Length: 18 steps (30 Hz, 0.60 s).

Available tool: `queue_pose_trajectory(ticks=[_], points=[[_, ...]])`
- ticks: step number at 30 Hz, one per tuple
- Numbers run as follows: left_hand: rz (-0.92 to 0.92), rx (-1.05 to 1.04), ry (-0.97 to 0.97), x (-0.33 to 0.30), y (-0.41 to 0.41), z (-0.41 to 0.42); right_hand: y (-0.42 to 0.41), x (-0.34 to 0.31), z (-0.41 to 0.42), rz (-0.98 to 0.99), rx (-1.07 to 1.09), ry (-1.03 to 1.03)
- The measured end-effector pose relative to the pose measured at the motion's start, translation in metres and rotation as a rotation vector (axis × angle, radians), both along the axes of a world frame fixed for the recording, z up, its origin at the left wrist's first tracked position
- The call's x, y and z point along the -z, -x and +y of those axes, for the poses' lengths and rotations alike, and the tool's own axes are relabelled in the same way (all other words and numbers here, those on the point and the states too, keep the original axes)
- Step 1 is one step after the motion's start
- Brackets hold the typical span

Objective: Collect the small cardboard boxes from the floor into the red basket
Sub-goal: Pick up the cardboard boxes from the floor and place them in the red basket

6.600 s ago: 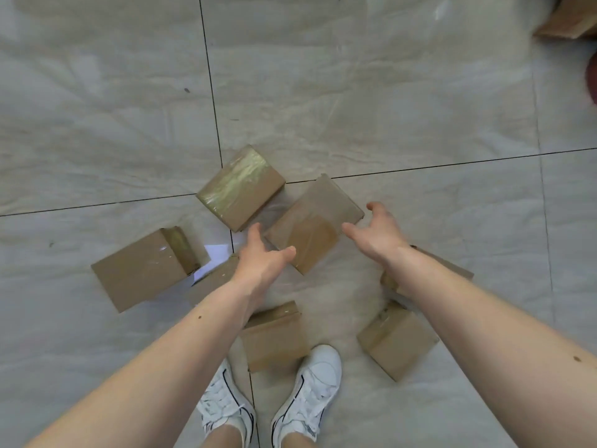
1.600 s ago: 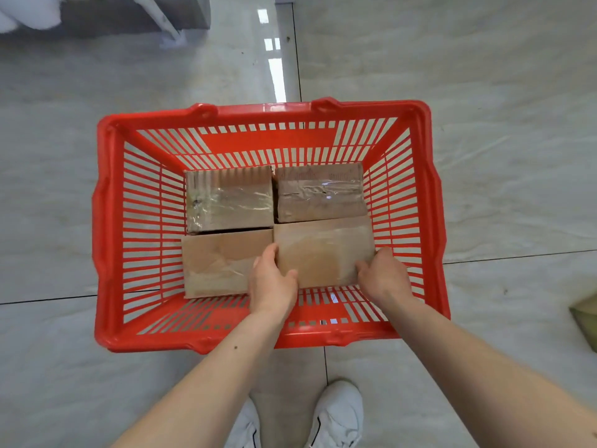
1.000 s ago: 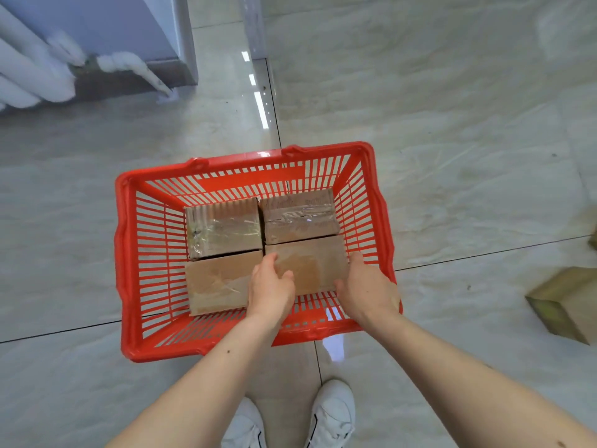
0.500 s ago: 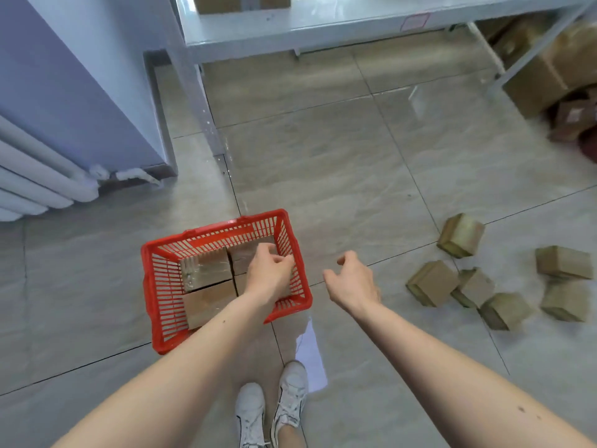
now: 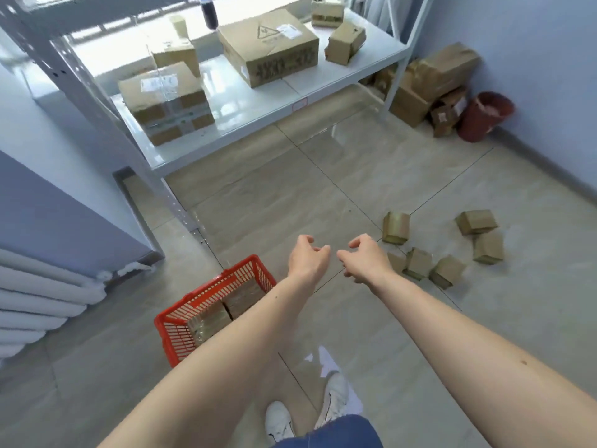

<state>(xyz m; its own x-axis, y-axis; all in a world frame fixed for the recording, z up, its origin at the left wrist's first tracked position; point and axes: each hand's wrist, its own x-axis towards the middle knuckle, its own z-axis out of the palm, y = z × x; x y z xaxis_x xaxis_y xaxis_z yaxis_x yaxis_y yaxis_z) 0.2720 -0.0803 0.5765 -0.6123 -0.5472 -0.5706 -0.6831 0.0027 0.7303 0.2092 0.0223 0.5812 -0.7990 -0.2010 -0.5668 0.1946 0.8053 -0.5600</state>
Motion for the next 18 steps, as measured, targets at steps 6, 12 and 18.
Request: queue_pose_trajectory(ticks=[6,12,18], points=[[0.018,0.095,-0.014,-0.032,0.036,0.059,0.033,-0.04,0.061,0.05,0.023,-0.033],[0.011,0.088,-0.018,-0.039,0.092,0.124,0.093,-0.066,0.133,0.047,0.028,-0.025],[0.017,0.048,-0.025,-0.031,0.156,0.185,0.161,-0.076,0.199,0.026,0.008,0.007]])
